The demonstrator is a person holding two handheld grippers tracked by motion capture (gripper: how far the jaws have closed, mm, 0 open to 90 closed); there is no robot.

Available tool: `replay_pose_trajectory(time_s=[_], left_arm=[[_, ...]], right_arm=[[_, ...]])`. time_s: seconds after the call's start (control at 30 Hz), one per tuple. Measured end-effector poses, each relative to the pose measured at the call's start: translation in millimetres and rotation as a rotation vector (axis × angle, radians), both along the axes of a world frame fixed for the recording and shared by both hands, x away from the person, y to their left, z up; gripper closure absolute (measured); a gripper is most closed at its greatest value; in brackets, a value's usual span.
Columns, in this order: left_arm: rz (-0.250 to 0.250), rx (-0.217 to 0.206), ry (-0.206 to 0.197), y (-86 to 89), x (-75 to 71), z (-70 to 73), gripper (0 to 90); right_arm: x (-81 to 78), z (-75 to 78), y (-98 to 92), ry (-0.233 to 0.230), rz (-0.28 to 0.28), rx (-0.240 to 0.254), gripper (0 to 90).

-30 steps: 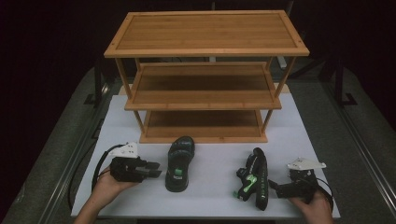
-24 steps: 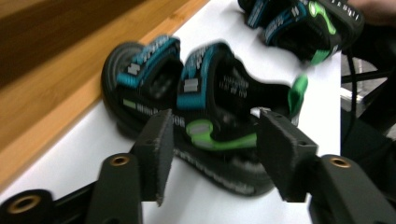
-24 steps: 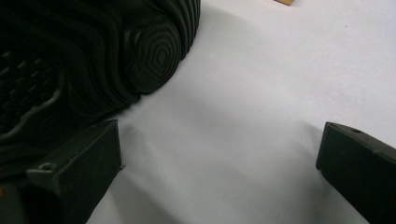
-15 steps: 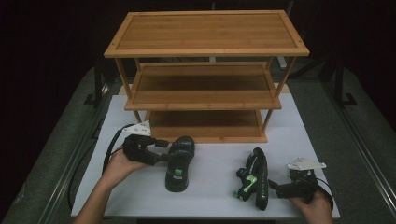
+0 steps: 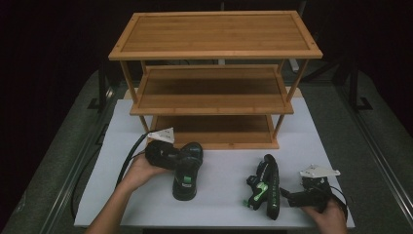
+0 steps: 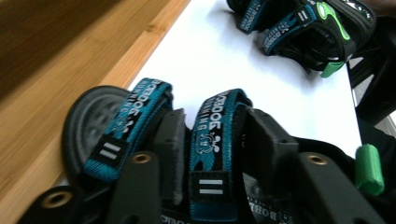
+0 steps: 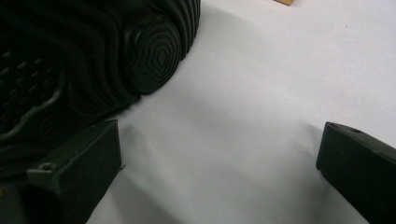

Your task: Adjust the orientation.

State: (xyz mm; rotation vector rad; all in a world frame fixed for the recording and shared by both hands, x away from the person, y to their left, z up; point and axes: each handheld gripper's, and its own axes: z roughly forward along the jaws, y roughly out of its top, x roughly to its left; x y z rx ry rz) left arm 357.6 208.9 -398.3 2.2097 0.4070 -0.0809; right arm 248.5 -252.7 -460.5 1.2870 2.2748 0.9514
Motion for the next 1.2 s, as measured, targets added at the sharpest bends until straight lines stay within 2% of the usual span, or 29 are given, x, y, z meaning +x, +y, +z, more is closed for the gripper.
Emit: replay_pose_trajectory(time_s=[0.03,0.07,0.33,0.43,0.57,0.73,0.83,1.0,1.07,1.1,1.2], left_arm=[[0.002,0.018,-0.021,-0.6,-0.9,0.2,65.0],[0.004,0.018,-0.023,-0.8,-1.3,0.2,67.5],[-0.008,0.011,-0.051,-6.5,-5.1,6.8,69.0],[-0.015,-0.011,-0.05,-12.6,-7.3,9.7,69.0],[-0.035,-0.016,-0.043,-23.3,-10.3,12.6,68.9],[-0.036,0.006,-0.031,-33.0,-14.5,5.7,68.9],[-0.028,-0.013,-0.016,-33.7,-17.4,0.7,68.9],[-0.023,-0.017,-0.021,-29.7,-18.8,0.4,68.0],[-0.021,-0.027,-0.01,-28.2,-18.6,1.6,62.8],[-0.019,-0.032,-0.005,-26.9,-18.8,3.2,55.6],[0.002,-0.024,-0.03,-18.6,-21.1,9.5,42.3]], right_arm=[[0.0,0.0,0.0,0.0,0.0,0.0,0.0],[0.0,0.0,0.0,0.0,0.0,0.0,0.0],[0.0,0.0,0.0,0.0,0.0,0.0,0.0],[0.1,0.2,-0.2,0.002,0.002,-0.001,0.0],[0.0,0.0,0.0,0.0,0.0,0.0,0.0],[-0.1,0.0,0.0,0.0,0.0,0.0,0.0],[-0.1,0.0,0.0,0.0,0.0,0.0,0.0],[-0.1,0.0,0.0,0.0,0.001,0.0,0.0],[-0.1,0.1,0.0,0.0,0.001,0.0,0.0],[-0.1,0.0,0.0,0.0,0.0,0.0,0.0],[-0.1,0.0,0.0,0.0,0.0,0.0,0.0]])
